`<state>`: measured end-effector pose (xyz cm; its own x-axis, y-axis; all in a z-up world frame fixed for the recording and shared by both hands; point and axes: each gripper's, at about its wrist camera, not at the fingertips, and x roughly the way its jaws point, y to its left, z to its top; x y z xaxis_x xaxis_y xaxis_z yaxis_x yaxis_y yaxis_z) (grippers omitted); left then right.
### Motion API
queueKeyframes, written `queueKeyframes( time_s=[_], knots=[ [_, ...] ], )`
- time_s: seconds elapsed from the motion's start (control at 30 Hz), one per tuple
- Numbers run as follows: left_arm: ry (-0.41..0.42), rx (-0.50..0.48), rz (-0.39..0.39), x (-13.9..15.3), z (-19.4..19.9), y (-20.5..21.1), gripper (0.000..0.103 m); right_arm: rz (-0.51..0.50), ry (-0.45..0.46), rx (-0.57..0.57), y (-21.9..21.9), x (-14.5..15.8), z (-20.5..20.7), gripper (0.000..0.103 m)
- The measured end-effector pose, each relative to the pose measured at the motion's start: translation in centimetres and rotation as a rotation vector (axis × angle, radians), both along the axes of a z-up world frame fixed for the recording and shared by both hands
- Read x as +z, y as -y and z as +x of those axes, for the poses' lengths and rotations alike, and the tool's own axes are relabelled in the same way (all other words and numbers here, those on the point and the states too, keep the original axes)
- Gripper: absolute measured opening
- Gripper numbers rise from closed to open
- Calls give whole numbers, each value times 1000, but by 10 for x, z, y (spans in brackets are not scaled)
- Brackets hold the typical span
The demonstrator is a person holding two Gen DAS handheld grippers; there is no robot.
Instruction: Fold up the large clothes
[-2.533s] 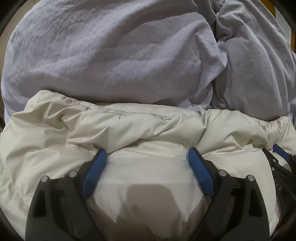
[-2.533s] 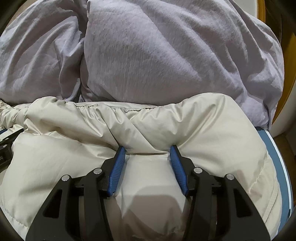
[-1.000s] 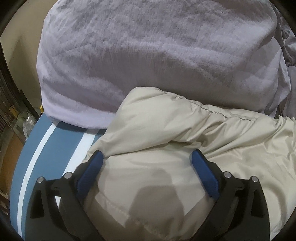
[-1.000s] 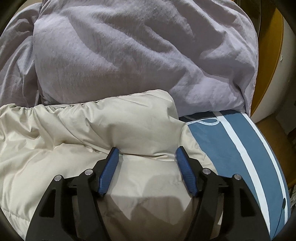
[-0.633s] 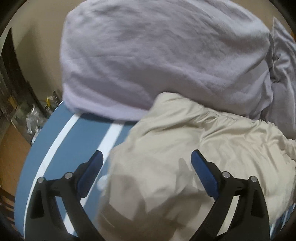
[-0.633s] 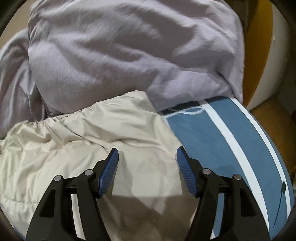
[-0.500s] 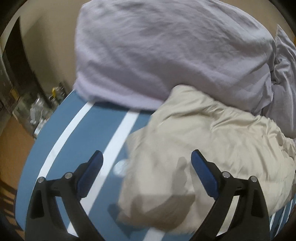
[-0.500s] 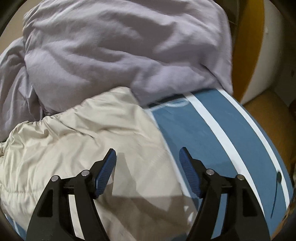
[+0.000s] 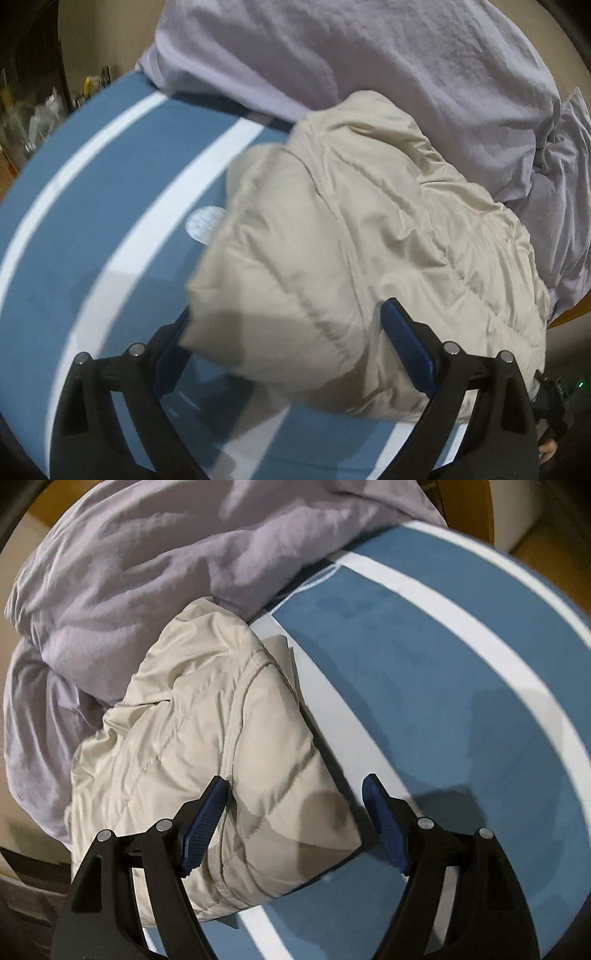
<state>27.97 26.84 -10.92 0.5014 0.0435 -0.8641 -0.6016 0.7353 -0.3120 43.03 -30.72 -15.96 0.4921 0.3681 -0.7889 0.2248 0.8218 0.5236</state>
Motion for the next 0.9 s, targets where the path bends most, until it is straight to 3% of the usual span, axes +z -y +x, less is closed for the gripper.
queueKeyframes(
  time_s=[0.07, 0.13, 0.23, 0.3, 0.4, 0.5, 0.67, 0.9],
  knots=[
    [10, 28, -20, -4, 4, -2, 95, 10, -4, -4, -2, -1, 0, 75],
    [20, 58, -39, -6, 5, -5, 95, 7, 10, -6, -5, 0, -1, 65],
    [46, 97, -55, -5, 4, -11, 78, -43, 39, 6, -12, 11, -6, 46],
    [72, 107, -60, 0, 0, -12, 58, -80, 57, 18, -15, 17, -8, 36],
    [111, 101, -65, 8, -8, -12, 43, -100, 86, 28, -17, 24, -16, 28],
    [138, 84, -41, 19, -18, -9, 38, -93, 102, 38, -18, 30, -26, 25],
    [147, 98, -28, 32, -51, -13, 38, -58, 104, 87, -18, 33, -62, 25],
    [128, 121, -24, 30, -140, -22, 39, -29, 96, 173, -23, 32, -127, 25]
  ],
)
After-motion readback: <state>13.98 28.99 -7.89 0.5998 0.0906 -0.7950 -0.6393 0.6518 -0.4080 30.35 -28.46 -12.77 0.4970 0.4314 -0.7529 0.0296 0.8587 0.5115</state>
